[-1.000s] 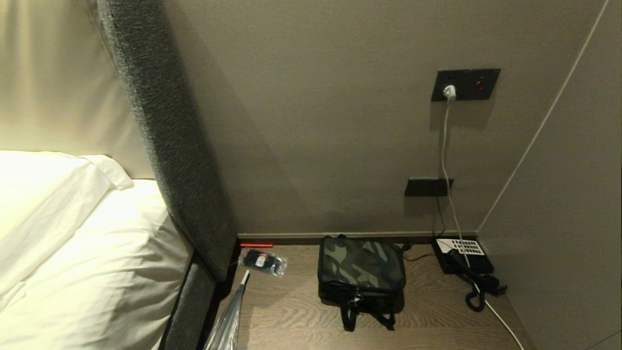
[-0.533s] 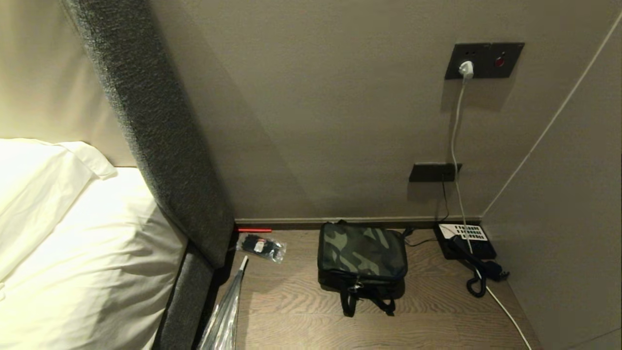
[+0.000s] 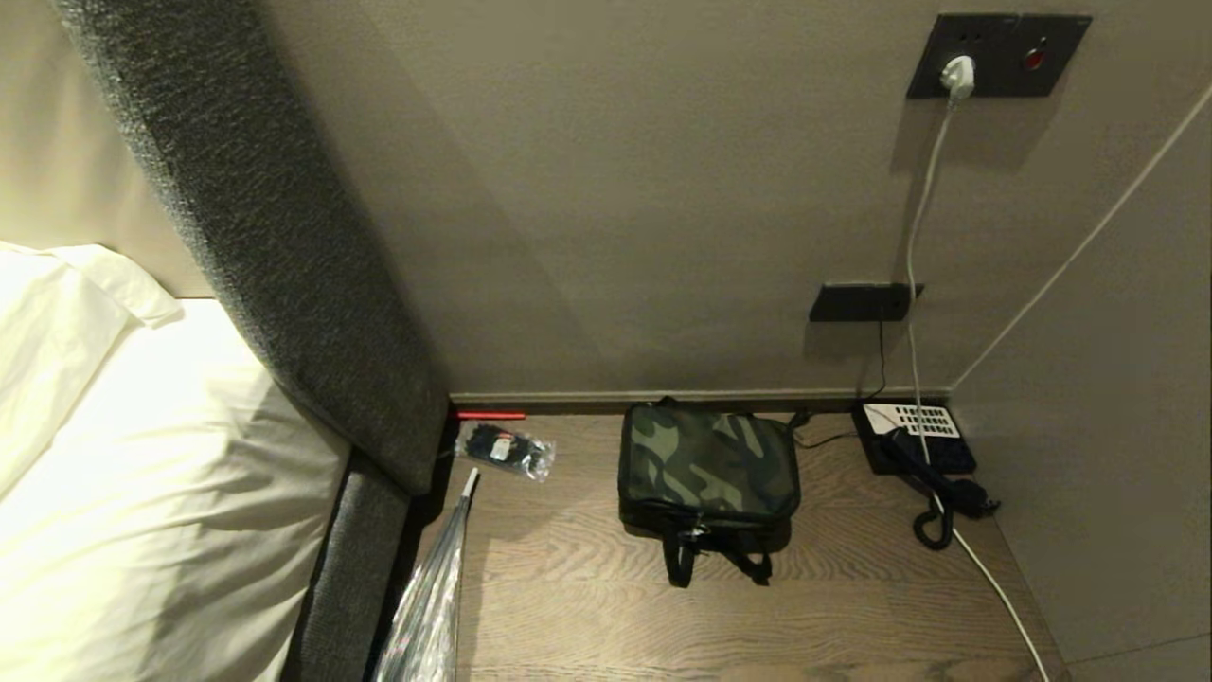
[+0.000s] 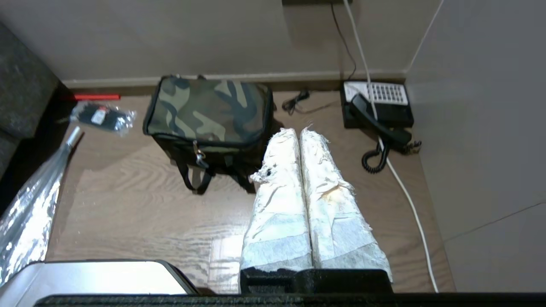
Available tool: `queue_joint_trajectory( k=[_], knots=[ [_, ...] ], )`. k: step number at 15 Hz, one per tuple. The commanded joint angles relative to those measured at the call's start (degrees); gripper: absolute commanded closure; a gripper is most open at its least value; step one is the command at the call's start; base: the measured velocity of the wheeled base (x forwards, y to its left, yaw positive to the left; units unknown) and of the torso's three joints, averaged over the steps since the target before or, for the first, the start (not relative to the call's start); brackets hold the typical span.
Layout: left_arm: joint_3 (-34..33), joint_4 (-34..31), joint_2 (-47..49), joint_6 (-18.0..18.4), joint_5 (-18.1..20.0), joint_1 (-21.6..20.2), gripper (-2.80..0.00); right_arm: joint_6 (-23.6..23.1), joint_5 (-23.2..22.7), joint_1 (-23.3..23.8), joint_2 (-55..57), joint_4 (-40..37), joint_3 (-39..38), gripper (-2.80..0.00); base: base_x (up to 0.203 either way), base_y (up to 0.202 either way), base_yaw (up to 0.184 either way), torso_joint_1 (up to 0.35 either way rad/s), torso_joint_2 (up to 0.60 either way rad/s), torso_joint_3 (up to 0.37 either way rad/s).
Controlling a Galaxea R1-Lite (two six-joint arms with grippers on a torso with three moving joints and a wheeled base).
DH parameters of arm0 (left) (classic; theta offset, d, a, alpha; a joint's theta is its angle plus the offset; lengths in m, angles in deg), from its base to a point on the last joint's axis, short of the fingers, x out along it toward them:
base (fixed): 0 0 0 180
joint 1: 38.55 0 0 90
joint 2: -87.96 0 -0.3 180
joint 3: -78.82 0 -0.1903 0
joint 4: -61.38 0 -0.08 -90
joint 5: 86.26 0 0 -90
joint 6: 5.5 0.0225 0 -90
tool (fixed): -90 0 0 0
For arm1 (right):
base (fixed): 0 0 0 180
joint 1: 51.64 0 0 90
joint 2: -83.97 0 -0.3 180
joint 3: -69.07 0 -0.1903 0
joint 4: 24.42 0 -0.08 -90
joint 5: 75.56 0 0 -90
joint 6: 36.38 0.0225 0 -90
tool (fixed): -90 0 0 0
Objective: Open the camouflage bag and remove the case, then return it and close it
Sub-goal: Open the top of the storage box
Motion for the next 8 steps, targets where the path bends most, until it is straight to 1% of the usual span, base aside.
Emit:
queue_joint_trajectory(
  k=[1, 8],
  knots=[
    [0.0, 0.1, 0.0, 0.0, 0.0, 0.0, 0.00, 0.0, 0.0, 0.0, 0.1, -0.1, 0.0, 0.00, 0.000, 0.000, 0.000, 0.007, 0.00, -0.193],
    [0.0, 0.0, 0.0, 0.0, 0.0, 0.0, 0.00, 0.0, 0.0, 0.0, 0.1, 0.0, 0.0, 0.00, 0.000, 0.000, 0.000, 0.004, 0.00, -0.198]
  ],
)
